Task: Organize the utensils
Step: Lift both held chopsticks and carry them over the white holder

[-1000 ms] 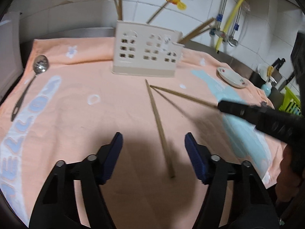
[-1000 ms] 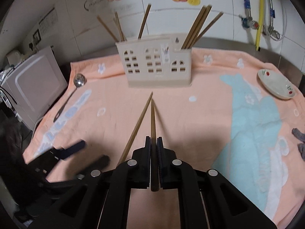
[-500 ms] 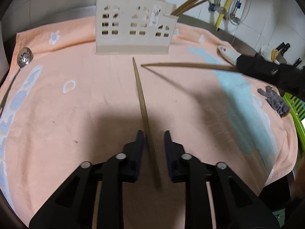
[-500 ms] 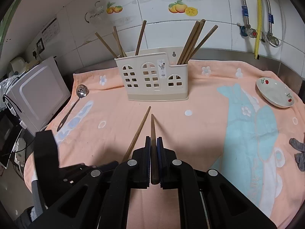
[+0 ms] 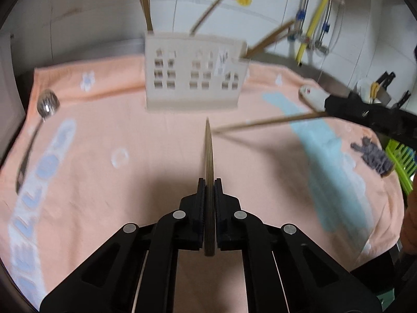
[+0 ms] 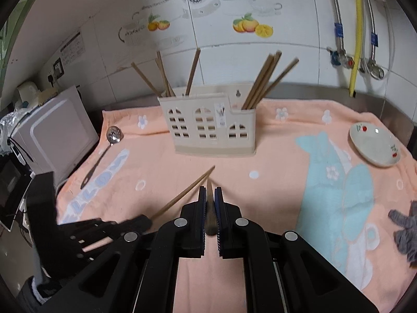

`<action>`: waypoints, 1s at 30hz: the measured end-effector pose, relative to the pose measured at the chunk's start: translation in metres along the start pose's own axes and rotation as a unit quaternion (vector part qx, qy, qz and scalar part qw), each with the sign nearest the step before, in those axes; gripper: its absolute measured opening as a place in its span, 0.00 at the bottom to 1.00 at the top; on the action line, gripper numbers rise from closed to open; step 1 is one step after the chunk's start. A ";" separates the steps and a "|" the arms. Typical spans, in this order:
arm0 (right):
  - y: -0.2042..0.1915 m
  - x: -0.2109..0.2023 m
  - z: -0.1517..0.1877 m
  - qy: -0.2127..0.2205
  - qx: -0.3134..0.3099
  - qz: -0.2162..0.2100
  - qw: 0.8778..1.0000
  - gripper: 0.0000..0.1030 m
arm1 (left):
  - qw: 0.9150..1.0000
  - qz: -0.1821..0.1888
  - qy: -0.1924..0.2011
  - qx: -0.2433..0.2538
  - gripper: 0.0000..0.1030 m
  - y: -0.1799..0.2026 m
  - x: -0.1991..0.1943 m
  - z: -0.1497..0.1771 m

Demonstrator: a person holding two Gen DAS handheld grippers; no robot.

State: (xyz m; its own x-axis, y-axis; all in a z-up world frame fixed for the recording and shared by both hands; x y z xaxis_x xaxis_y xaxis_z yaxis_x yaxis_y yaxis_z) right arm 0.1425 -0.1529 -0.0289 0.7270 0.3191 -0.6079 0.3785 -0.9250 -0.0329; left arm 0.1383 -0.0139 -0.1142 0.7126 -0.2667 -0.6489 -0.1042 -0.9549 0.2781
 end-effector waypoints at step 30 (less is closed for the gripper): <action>0.051 -0.031 -0.198 0.079 -0.027 0.027 0.996 0.06 | 0.978 0.016 0.183 0.098 0.05 0.041 -0.097 -0.188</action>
Point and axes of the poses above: each gripper's, at about its wrist camera, not at the fingertips, and x roughly the way its jaws point, y to its right, z to its underside, the point moved 4 cm from there along x, roughly the way its jaws point, and after that the axes turned 9 degrees about -x, right-handed, at the moved point
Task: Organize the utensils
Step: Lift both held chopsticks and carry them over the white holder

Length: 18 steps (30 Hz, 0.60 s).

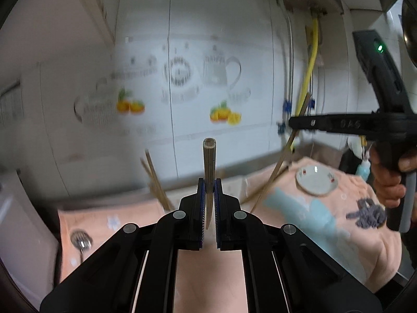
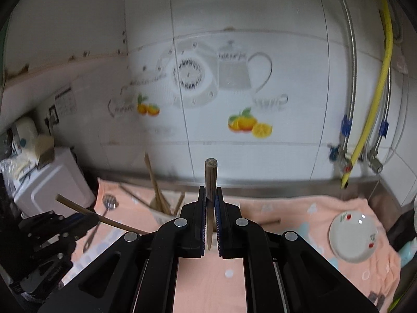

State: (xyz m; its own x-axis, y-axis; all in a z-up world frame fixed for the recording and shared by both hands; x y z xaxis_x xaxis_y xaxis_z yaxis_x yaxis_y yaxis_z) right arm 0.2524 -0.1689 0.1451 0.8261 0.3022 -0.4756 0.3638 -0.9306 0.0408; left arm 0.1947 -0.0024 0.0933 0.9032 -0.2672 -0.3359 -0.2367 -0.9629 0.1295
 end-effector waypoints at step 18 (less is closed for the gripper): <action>0.013 0.077 0.004 -0.040 0.017 0.009 0.999 0.06 | 0.999 -0.044 -0.005 0.011 0.05 -0.021 0.063 -0.021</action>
Point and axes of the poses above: each gripper's, at about its wrist camera, not at the fingertips, and x roughly the way its jaws point, y to its right, z to its underside, the point moved 4 cm from there along x, roughly the way its jaws point, and after that the axes turned 9 degrees about -x, right-handed, at the moved point
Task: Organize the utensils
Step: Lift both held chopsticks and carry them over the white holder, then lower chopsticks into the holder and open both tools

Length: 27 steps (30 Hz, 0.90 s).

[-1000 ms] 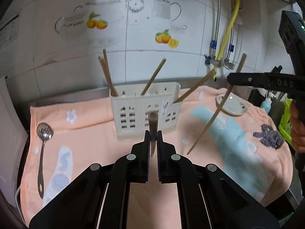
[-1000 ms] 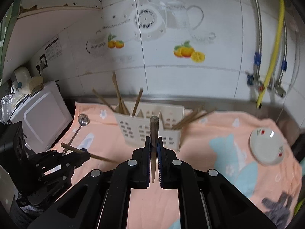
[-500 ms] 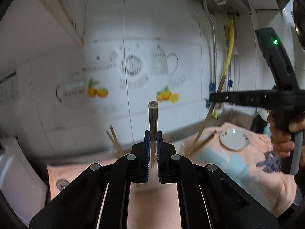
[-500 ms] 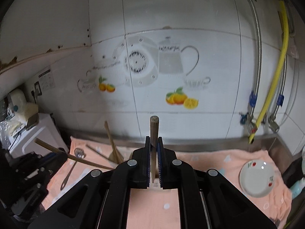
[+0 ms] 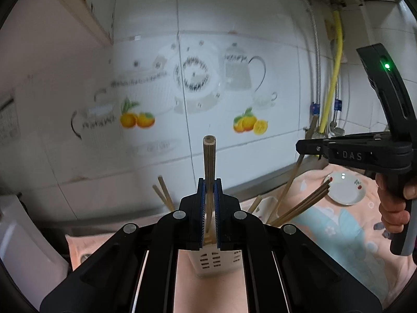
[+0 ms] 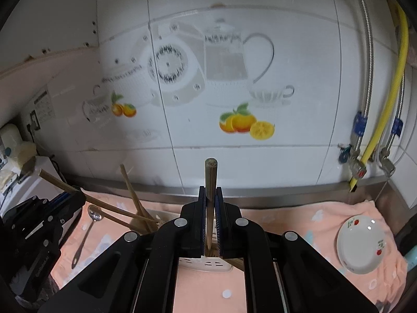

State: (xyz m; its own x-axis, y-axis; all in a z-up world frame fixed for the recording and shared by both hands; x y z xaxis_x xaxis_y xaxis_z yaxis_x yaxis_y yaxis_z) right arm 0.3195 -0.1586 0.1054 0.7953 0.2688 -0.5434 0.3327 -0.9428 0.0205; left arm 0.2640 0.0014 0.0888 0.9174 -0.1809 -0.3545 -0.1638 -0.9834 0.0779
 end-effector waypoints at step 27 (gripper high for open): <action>-0.026 -0.003 0.021 -0.004 -0.054 0.033 0.998 0.48 | 1.000 0.004 -0.015 -0.017 0.38 -0.004 -0.005 0.016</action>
Point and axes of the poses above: each gripper's, at about its wrist camera, not at the fingertips, and x roughly the way its jaws point, y to its right, z to its underside, the point moved 4 cm from there along x, roughly the way its jaws point, and after that the axes turned 9 degrees about -x, right-handed, at the moved point
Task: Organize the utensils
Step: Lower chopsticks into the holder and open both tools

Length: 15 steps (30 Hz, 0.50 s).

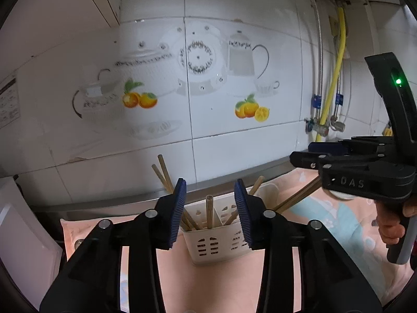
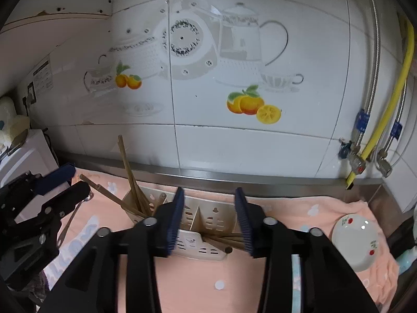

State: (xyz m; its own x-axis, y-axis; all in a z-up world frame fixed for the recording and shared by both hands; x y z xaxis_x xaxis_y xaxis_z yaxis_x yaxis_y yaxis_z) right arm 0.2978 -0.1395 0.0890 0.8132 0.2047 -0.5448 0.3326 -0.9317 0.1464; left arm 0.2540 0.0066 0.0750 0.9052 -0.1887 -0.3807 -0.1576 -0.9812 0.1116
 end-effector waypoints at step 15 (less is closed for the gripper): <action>-0.031 -0.053 0.017 0.049 -0.047 0.025 0.997 0.79 | 0.999 -0.018 0.035 -0.008 0.81 0.005 -0.059 0.027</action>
State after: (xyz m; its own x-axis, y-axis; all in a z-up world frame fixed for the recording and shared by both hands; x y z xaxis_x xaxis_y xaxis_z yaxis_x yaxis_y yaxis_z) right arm 0.2366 -0.1263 0.0995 0.8717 0.1909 -0.4514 0.3296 -0.9100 0.2515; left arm 0.1893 0.0121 0.0728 0.9359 -0.1497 -0.3187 -0.1193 -0.9864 0.1131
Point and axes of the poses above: each gripper's, at about its wrist camera, not at the fingertips, and x roughly the way its jaws point, y to its right, z to its underside, the point moved 4 cm from there along x, roughly the way its jaws point, and after that the axes turned 9 degrees about -x, right-handed, at the moved point
